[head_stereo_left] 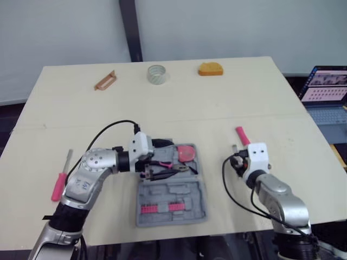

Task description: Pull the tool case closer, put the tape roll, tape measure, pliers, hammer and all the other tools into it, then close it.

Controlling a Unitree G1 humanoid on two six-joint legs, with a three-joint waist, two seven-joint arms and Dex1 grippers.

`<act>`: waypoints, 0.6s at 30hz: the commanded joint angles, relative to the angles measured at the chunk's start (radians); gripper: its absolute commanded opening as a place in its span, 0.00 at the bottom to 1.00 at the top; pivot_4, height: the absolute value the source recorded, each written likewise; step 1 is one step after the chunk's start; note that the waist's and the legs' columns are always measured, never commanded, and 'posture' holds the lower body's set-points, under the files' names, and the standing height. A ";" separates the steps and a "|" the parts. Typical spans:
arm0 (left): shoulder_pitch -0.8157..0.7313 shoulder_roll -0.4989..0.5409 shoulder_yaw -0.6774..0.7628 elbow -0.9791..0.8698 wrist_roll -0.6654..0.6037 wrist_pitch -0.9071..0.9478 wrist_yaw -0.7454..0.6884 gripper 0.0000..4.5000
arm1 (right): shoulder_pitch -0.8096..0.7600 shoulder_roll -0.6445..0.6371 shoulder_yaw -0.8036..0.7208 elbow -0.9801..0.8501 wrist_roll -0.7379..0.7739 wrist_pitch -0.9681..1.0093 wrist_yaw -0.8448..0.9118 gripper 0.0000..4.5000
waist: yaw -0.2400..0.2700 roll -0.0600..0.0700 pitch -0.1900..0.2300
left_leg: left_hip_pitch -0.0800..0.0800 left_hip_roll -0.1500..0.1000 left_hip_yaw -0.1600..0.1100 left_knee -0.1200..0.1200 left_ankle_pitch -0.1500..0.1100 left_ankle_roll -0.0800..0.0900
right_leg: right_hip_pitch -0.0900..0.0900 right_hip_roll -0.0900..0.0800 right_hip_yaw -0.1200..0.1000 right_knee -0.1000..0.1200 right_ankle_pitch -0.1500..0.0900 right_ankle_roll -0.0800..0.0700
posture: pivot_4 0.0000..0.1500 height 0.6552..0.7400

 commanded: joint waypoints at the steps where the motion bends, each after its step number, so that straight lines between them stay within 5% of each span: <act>1: -0.012 -0.010 -0.005 -0.009 0.003 -0.020 -0.004 1.00 | 0.010 0.018 -0.018 0.006 -0.006 -0.041 -0.012 0.48 | -0.002 0.000 0.000 | 0.000 0.000 0.000 0.000 0.000 0.000 | 0.000 0.000 0.000 0.000 0.000 0.000 | 1.00 1.00; 18: -0.025 -0.013 -0.001 0.017 0.013 -0.031 -0.016 1.00 | -0.007 0.067 -0.005 0.083 -0.034 -0.091 -0.027 0.48 | -0.003 0.000 0.000 | 0.000 0.000 0.000 0.000 0.000 0.000 | 0.000 0.000 0.000 0.000 0.000 0.000 | 1.00 1.00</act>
